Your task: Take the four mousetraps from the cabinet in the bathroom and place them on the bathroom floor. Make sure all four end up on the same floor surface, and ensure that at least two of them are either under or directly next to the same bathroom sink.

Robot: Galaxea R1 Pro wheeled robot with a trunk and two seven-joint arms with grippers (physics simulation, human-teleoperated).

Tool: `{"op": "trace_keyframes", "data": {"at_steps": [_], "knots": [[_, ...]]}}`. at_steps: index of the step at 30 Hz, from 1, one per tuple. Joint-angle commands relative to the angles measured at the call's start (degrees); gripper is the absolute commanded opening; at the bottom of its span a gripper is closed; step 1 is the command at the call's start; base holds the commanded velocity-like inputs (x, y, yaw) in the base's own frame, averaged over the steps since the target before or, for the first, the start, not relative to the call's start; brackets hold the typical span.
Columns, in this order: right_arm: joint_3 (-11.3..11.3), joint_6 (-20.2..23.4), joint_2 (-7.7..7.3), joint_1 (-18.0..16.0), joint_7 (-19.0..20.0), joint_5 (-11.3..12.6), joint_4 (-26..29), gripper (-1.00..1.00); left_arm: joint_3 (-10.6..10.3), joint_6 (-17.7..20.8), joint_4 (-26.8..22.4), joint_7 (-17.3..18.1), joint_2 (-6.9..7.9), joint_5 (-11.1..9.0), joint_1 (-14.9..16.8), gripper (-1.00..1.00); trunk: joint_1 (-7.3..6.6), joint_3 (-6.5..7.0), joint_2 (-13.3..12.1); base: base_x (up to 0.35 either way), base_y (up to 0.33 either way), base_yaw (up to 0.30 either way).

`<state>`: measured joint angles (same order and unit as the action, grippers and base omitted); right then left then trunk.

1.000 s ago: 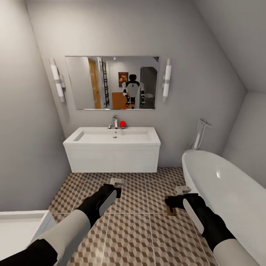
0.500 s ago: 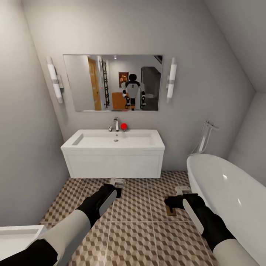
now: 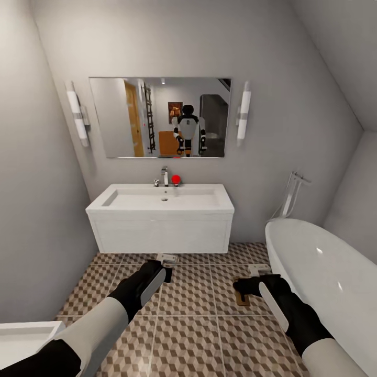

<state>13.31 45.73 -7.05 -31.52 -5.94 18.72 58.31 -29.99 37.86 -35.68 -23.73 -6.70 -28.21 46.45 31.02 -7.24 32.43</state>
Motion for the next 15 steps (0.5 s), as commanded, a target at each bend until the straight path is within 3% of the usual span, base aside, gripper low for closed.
{"op": "trace_keyframes", "data": {"at_steps": [1,6,15], "knots": [[0.21,0.15,-0.07,-0.05,-0.72,0.79,0.06,-1.0,-0.29,0.32,-0.17,-0.51,0.03,-0.44,0.06,-1.0,0.03,-0.11,0.1,0.001,0.0,0.0],[0.22,0.15,-0.07,-0.07,-0.73,0.79,0.06,-1.0,-0.25,0.5,-0.63,-0.61,-0.05,-0.45,0.04,-1.0,-1.07,0.79,-1.9,0.0,0.0,0.0],[0.22,0.15,-0.07,-0.1,-0.79,0.79,0.05,-1.0,-0.21,0.58,-1.48,-0.82,-0.17,-0.53,0.04,-1.0,-1.51,1.14,-2.7,0.0,0.0,0.0]]}}
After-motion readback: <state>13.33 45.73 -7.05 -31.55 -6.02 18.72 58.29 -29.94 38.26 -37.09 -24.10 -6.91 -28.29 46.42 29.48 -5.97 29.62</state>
